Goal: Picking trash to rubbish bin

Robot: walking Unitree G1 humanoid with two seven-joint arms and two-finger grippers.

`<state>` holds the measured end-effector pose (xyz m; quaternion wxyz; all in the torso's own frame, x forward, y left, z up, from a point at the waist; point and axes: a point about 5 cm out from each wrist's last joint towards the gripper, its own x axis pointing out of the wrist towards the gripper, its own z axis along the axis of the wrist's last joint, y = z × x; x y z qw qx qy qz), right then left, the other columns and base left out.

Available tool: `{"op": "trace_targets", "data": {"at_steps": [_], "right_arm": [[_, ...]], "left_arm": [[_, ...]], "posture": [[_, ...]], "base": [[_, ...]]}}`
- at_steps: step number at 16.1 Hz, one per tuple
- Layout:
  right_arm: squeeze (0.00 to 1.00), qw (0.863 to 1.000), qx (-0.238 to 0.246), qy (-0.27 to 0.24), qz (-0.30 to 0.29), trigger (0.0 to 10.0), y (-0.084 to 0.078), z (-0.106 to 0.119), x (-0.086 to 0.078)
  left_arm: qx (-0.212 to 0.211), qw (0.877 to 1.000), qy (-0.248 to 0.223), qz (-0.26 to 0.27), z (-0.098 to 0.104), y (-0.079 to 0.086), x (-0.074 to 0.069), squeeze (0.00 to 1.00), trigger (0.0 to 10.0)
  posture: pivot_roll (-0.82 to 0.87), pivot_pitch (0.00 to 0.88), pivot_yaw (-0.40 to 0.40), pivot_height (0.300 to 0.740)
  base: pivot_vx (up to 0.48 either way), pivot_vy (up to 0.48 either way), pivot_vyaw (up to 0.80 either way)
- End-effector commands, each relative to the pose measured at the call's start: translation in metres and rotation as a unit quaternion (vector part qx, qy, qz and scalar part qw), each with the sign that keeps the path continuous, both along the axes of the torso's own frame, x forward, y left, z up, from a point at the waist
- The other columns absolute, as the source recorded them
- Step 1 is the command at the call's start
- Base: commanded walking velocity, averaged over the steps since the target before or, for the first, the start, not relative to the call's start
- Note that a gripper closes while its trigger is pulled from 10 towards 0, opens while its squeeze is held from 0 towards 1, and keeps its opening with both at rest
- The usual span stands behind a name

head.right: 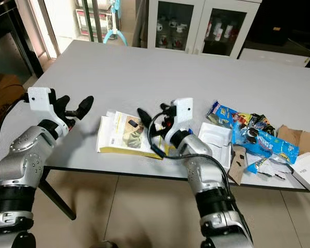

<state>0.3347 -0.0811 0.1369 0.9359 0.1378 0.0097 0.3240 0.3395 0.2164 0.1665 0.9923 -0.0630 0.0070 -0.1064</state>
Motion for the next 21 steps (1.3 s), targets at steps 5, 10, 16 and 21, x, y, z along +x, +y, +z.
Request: {"op": "trace_targets", "data": {"at_steps": [5, 10, 16, 21], "right_arm": [[0.0, 0.998, -0.017, 0.006, 0.056, 10.0, -0.009, 0.0, -0.011], [0.0, 0.994, -0.09, 0.014, 0.059, 10.0, -0.045, -0.01, -0.015], [0.0, 0.987, -0.115, 0.01, 0.108, 10.0, -0.06, -0.011, -0.029], [0.0, 0.985, -0.116, 0.008, 0.128, 10.0, -0.059, -0.011, -0.035]], "left_arm": [[-0.005, 0.998, 0.033, -0.056, -0.014, -0.006, -0.01, 0.0, 10.0], [-0.015, 0.996, 0.039, -0.078, -0.016, -0.016, -0.012, 0.0, 10.0], [-0.036, 0.988, 0.075, -0.131, -0.028, -0.013, -0.021, 0.0, 10.0], [-0.033, 0.986, 0.086, -0.136, -0.036, -0.005, -0.025, 0.0, 10.0]], "posture": [[0.04, 0.032, -0.073, 0.74], [0.03, 0.031, -0.072, 0.74], [0.03, 0.029, -0.07, 0.74], [0.03, 0.031, -0.071, 0.74]], "base": [[0.0, 0.0, 0.0], [0.0, 0.0, 0.0], [0.0, 0.0, 0.0], [0.0, 0.0, 0.0]]}}
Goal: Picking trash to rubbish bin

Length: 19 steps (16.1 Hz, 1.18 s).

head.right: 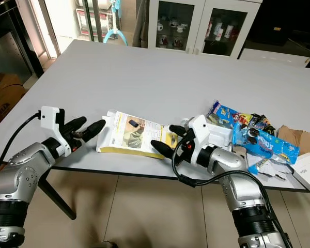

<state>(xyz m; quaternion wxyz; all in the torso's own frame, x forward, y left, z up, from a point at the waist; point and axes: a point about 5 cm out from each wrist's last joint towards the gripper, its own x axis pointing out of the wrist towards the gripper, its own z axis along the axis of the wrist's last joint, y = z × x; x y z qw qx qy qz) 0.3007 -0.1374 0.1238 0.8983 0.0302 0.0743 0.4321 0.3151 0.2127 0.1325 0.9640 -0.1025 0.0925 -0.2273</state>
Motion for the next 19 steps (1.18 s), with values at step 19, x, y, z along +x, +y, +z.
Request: {"op": "trace_targets", "data": {"at_steps": [19], "right_arm": [[0.0, 1.0, 0.001, 0.011, 0.028, 10.0, 0.005, -0.003, -0.016]], "left_arm": [[-0.048, 0.995, 0.069, -0.052, -0.029, -0.029, 0.008, 0.0, 10.0]], "posture": [[0.01, 0.046, -0.065, 0.74]], "base": [[0.0, 0.0, 0.0]]}}
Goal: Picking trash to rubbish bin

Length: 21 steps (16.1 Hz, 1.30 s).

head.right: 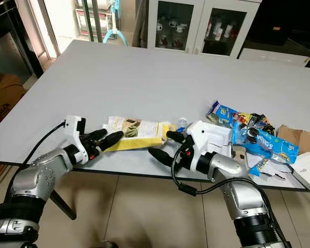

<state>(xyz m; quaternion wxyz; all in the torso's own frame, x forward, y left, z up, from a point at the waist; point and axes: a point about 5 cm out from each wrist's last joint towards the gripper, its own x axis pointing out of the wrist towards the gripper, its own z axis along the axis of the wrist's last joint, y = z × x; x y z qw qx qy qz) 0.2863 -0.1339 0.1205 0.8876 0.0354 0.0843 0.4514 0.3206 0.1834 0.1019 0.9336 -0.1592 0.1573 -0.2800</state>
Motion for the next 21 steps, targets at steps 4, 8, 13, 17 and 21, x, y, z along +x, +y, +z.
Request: {"op": "trace_targets", "data": {"at_steps": [4, 8, 13, 17, 21], "right_arm": [[0.0, 1.0, 0.002, -0.003, 0.01, 10.0, 0.006, 0.003, -0.001], [0.0, 1.0, 0.0, -0.003, 0.01, 10.0, 0.004, 0.002, -0.002], [0.0, 1.0, 0.004, -0.004, 0.015, 10.0, 0.008, 0.003, 0.0], [0.0, 1.0, 0.005, -0.004, 0.016, 10.0, 0.008, 0.003, 0.0], [0.0, 1.0, 0.001, -0.002, 0.019, 10.0, 0.009, 0.001, 0.001]], "left_arm": [[-0.004, 1.0, 0.002, -0.02, -0.007, -0.024, 0.002, 0.0, 10.0], [-0.014, 0.995, -0.08, -0.05, 0.037, -0.026, 0.007, 0.0, 10.0], [0.003, 0.985, -0.165, -0.05, 0.089, -0.005, 0.006, 0.0, 10.0], [0.054, 0.983, -0.173, 0.036, 0.105, 0.022, 0.012, 0.0, 10.0], [0.065, 0.984, -0.143, 0.08, 0.092, 0.026, 0.016, 0.0, 10.0]], "posture": [[0.0, 0.042, -0.062, 0.74], [0.01, 0.041, -0.066, 0.74], [0.02, 0.039, -0.068, 0.74], [0.03, 0.039, -0.071, 0.74], [0.03, 0.039, -0.073, 0.74]], "base": [[0.0, 0.0, 0.0], [0.0, 0.0, 0.0], [0.0, 0.0, 0.0], [0.0, 0.0, 0.0], [0.0, 0.0, 0.0]]}}
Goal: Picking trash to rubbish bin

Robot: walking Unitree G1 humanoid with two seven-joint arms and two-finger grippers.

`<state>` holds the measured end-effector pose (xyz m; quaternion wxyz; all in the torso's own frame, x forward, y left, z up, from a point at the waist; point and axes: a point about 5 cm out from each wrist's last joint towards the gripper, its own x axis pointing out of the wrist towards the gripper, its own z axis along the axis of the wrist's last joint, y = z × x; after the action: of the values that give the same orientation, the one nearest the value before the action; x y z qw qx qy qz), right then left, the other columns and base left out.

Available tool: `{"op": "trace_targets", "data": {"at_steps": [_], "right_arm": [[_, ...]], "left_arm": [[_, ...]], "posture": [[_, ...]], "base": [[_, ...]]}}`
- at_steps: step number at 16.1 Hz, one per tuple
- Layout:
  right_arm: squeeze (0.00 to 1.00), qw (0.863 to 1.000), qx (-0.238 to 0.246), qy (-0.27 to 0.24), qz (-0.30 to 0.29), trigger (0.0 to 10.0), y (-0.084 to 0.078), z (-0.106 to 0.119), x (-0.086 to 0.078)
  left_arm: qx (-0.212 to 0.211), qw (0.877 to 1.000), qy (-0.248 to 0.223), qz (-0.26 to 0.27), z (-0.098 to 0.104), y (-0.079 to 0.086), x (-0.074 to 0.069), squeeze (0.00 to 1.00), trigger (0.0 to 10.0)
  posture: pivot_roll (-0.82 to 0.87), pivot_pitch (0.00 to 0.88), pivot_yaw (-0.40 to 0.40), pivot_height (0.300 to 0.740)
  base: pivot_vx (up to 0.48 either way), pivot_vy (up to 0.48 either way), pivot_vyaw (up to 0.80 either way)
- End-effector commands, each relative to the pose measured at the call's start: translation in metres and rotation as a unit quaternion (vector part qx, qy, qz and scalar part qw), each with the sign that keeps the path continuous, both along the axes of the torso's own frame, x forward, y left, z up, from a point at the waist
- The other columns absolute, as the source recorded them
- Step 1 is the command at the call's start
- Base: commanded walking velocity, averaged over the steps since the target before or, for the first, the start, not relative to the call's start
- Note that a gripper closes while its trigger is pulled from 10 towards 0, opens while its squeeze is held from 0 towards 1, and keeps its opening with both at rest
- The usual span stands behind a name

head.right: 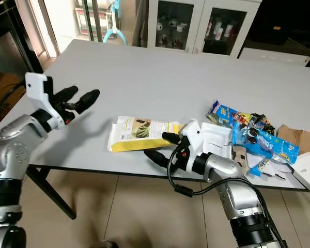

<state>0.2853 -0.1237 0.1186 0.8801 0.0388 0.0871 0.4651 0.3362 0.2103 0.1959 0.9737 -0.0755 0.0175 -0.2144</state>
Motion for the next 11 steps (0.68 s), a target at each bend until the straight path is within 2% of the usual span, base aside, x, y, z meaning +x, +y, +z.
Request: {"op": "trace_targets", "data": {"at_steps": [1, 2, 3, 6, 7, 8, 10, 11], "right_arm": [[0.0, 1.0, -0.006, -0.004, 0.003, 10.0, -0.001, 0.001, 0.002], [0.0, 1.0, -0.01, -0.001, 0.0, 10.0, -0.002, -0.001, 0.001], [0.0, 1.0, -0.014, 0.001, -0.002, 10.0, -0.003, -0.004, 0.0], [0.0, 1.0, -0.011, 0.001, -0.003, 10.0, -0.003, -0.002, -0.001], [0.0, 1.0, -0.011, 0.001, -0.004, 10.0, -0.003, -0.003, 0.0], [0.0, 1.0, -0.011, 0.001, -0.006, 10.0, -0.003, -0.003, 0.0], [0.0, 1.0, -0.011, 0.0, -0.007, 10.0, -0.003, -0.003, 0.001], [0.0, 1.0, -0.011, -0.001, -0.009, 10.0, -0.002, -0.003, 0.002]], "left_arm": [[0.002, 1.0, 0.01, -0.003, -0.003, -0.006, 0.0, 0.0, 10.0], [0.008, 1.0, 0.015, -0.009, -0.004, -0.01, 0.0, 0.0, 10.0], [0.087, 0.996, 0.014, -0.019, -0.013, -0.016, -0.001, 0.0, 10.0], [0.142, 0.987, -0.014, -0.075, -0.01, -0.032, -0.006, 0.0, 10.0], [0.196, 0.974, -0.035, -0.11, -0.009, -0.041, -0.011, 0.0, 10.0], [0.233, 0.961, -0.054, -0.138, -0.008, -0.048, -0.015, 0.0, 10.0], [0.235, 0.954, -0.077, -0.169, 0.0, -0.056, -0.02, 0.0, 10.0], [0.234, 0.944, -0.097, -0.211, 0.008, -0.065, -0.026, 0.0, 10.0]], "posture": [[0.03, 0.038, -0.074, 0.74], [0.03, 0.04, -0.072, 0.74], [0.02, 0.039, -0.071, 0.74], [0.02, 0.041, -0.068, 0.74], [0.02, 0.041, -0.067, 0.74], [0.02, 0.041, -0.065, 0.74], [0.02, 0.04, -0.064, 0.74], [0.03, 0.039, -0.063, 0.74]], "base": [[0.0, 0.0, 0.0], [0.0, 0.0, 0.0], [0.0, 0.0, 0.0], [0.0, 0.0, 0.0], [0.0, 0.0, 0.0], [0.0, 0.0, 0.0], [0.0, 0.0, 0.0], [0.0, 0.0, 0.0]]}}
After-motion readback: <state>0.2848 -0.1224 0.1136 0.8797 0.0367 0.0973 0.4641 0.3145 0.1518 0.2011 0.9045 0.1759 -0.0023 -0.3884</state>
